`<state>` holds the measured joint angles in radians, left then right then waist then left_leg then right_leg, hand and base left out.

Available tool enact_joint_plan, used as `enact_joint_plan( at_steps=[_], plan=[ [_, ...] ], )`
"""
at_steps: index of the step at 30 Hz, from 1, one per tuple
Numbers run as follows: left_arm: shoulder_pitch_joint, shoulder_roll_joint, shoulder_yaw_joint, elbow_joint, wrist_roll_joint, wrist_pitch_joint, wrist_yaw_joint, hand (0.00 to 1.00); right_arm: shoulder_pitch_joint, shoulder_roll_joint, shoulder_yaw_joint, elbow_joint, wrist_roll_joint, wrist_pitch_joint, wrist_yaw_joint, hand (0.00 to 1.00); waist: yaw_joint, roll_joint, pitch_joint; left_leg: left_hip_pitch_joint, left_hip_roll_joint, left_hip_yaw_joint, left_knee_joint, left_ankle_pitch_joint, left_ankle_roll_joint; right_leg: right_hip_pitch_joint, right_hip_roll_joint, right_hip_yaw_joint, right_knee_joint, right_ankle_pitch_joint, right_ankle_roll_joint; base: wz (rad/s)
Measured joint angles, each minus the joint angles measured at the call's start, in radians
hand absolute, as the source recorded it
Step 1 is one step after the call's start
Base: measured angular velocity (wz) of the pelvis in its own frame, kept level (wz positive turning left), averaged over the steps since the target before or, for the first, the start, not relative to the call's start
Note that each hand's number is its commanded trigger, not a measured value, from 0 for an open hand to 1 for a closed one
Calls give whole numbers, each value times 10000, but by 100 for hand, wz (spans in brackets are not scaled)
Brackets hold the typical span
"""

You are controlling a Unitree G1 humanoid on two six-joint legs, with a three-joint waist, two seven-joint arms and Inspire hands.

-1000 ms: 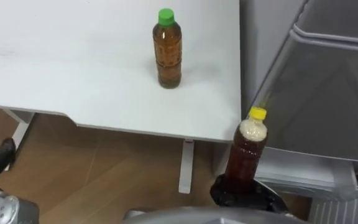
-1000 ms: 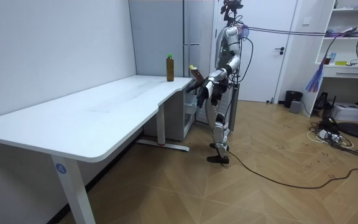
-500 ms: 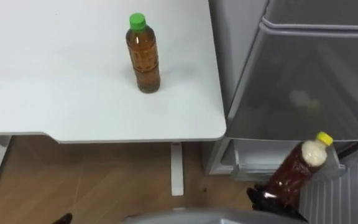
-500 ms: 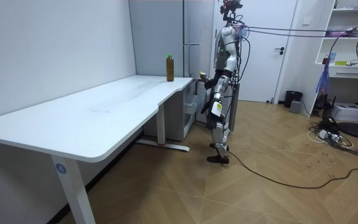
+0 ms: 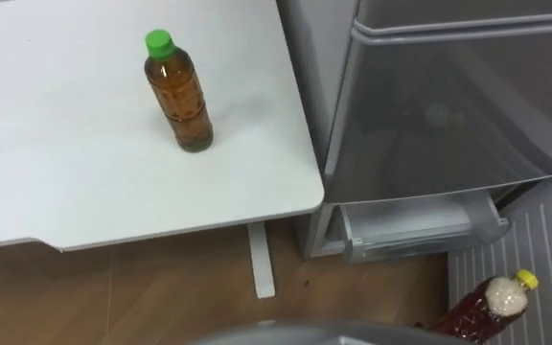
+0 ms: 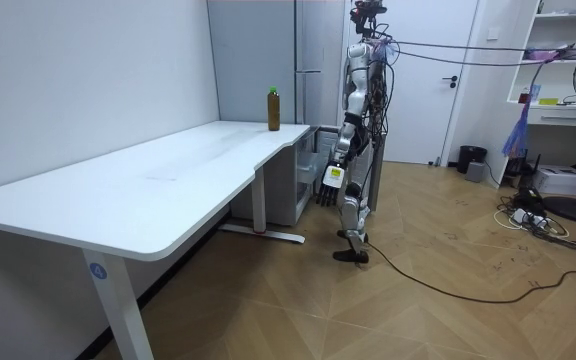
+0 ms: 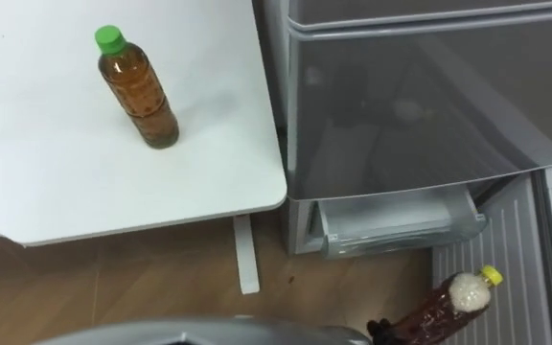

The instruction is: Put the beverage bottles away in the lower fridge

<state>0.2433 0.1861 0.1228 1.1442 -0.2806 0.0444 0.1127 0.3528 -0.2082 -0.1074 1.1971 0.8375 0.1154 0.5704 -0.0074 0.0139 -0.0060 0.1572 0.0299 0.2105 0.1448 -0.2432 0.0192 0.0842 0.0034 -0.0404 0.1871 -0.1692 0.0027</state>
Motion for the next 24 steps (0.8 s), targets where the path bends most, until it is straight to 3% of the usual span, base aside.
enact_joint_plan(
  at_steps=[2, 7, 11, 15, 20, 24],
  plan=[
    [-152, -1, -441, 51, 186, 2, -192, 0, -148, 5, 97, 87, -3, 144, -276, 100, -175, -20, 10, -37, -7, 61, -9, -3, 6, -49, -1, 73, 5, 0, 0, -10],
    [-466, -90, -514, 28, 1184, -5, -394, 0, -531, 170, 118, 91, 21, 181, -956, 100, -181, -109, 55, -56, -24, 91, 20, -11, 23, -144, -19, 95, 12, 2, -2, -3],
    [-543, -121, -887, 27, 1374, -7, -365, 0, -1138, 204, 493, 92, 458, 164, -1565, 100, -147, -125, 97, -61, -45, 64, 88, -17, 32, -134, -35, 60, -14, 0, 0, 1],
    [-594, -187, -888, -37, 1415, -31, -288, 0, -1942, 453, 666, -62, 1601, 149, -2140, 100, -120, -132, 193, -92, -75, 49, 85, -16, 32, -157, -31, 45, -44, -3, 5, 0],
    [-311, -208, -888, -637, 1648, -102, -86, 0, -2283, 618, 635, -1057, 3961, 63, -2703, 100, -64, -34, 151, -122, -95, -40, 76, -17, 32, -155, -39, -25, -177, -1, 5, 4],
    [-179, -205, -899, -598, 1682, -106, -39, 0, -2369, 616, 650, -1713, 4996, -47, -3096, 100, 27, 76, 150, -94, -91, -190, 81, -17, 31, -83, -29, -211, -169, -1, 5, 1]
  ],
)
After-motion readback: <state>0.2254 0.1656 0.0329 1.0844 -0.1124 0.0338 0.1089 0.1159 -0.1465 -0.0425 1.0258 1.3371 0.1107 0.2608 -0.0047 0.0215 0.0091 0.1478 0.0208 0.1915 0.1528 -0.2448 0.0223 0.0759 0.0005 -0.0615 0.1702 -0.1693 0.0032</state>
